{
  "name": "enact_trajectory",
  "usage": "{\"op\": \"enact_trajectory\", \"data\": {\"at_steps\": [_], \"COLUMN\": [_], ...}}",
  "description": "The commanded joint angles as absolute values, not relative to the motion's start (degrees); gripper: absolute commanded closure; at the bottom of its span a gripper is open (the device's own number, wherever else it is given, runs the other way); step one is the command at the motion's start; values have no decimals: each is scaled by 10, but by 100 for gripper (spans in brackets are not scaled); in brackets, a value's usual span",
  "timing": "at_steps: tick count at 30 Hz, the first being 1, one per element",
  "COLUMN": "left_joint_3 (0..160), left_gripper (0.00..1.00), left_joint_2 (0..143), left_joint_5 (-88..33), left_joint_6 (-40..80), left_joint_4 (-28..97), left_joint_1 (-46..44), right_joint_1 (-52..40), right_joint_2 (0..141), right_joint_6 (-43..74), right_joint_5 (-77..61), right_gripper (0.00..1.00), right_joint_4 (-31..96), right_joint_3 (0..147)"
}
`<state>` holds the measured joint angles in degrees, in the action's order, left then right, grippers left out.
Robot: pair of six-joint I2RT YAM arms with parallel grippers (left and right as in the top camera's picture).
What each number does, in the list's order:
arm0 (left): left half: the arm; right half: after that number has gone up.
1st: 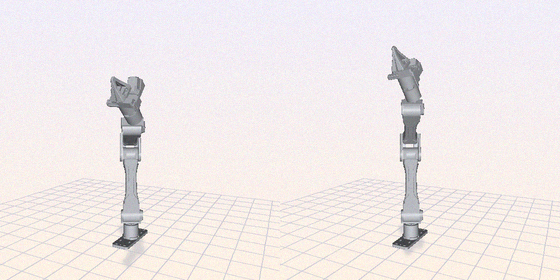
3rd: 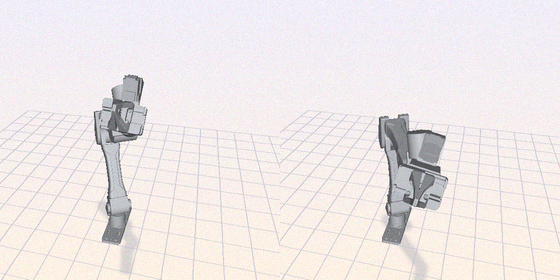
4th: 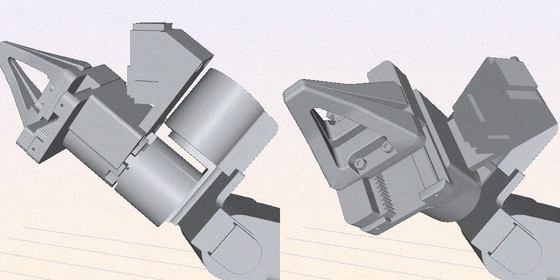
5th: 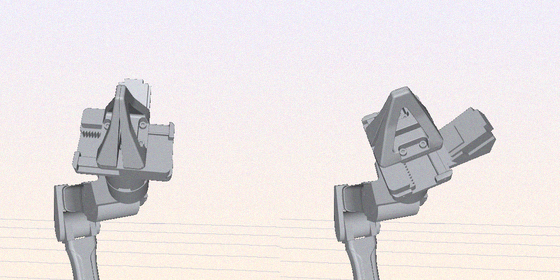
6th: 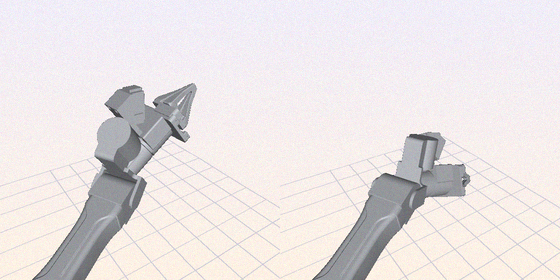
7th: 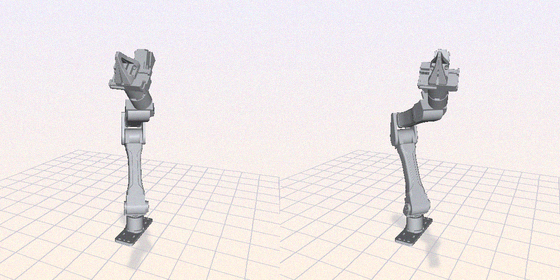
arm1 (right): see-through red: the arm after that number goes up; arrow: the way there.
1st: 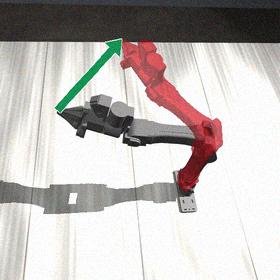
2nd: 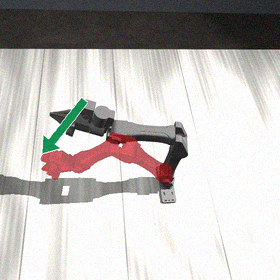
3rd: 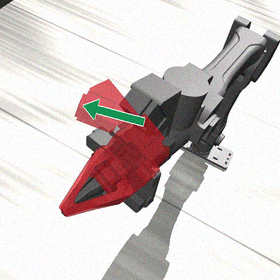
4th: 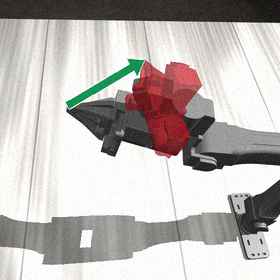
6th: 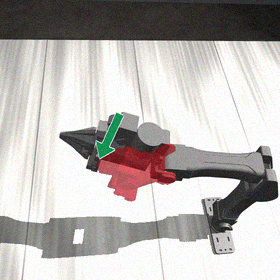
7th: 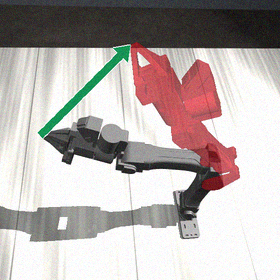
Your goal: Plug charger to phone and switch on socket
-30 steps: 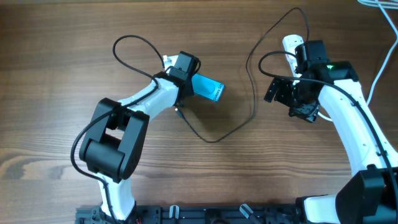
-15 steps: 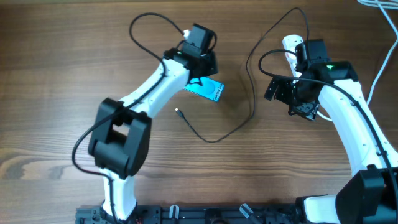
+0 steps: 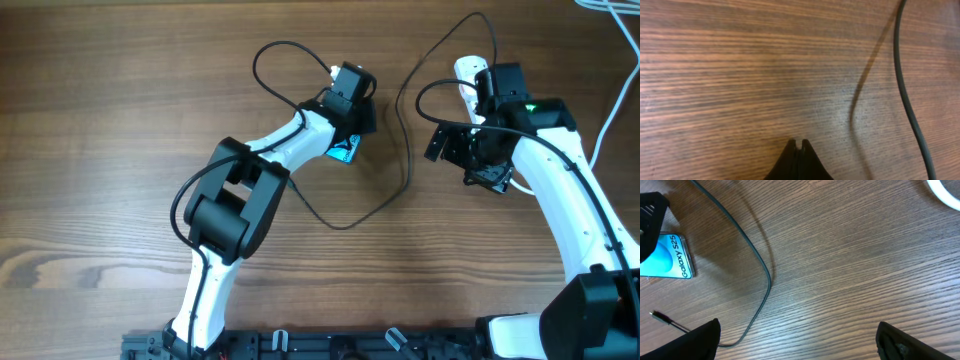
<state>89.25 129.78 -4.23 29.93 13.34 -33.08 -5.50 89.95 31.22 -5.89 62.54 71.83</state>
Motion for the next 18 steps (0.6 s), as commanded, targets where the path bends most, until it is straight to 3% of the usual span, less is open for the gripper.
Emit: {"op": "enact_trajectory", "data": {"at_steps": [1,10,18], "left_joint_3": [893,893,893], "left_gripper": [96,96,96], "left_joint_2": [1315,1315,1315], "left_joint_5": [-47,-47,-47], "left_joint_6": [305,300,272], "left_joint_4": [184,394,484], "left_joint_1": [-333,-332,-332], "right_joint_1": [-58,-58,-58], "right_joint_2": [898,898,898], "right_joint_6": [316,316,316], "right_joint_5": [-47,-47,-47], "right_gripper": [0,0,0], "right_joint_4": [624,622,622], "right_joint_3": [719,719,719]}}
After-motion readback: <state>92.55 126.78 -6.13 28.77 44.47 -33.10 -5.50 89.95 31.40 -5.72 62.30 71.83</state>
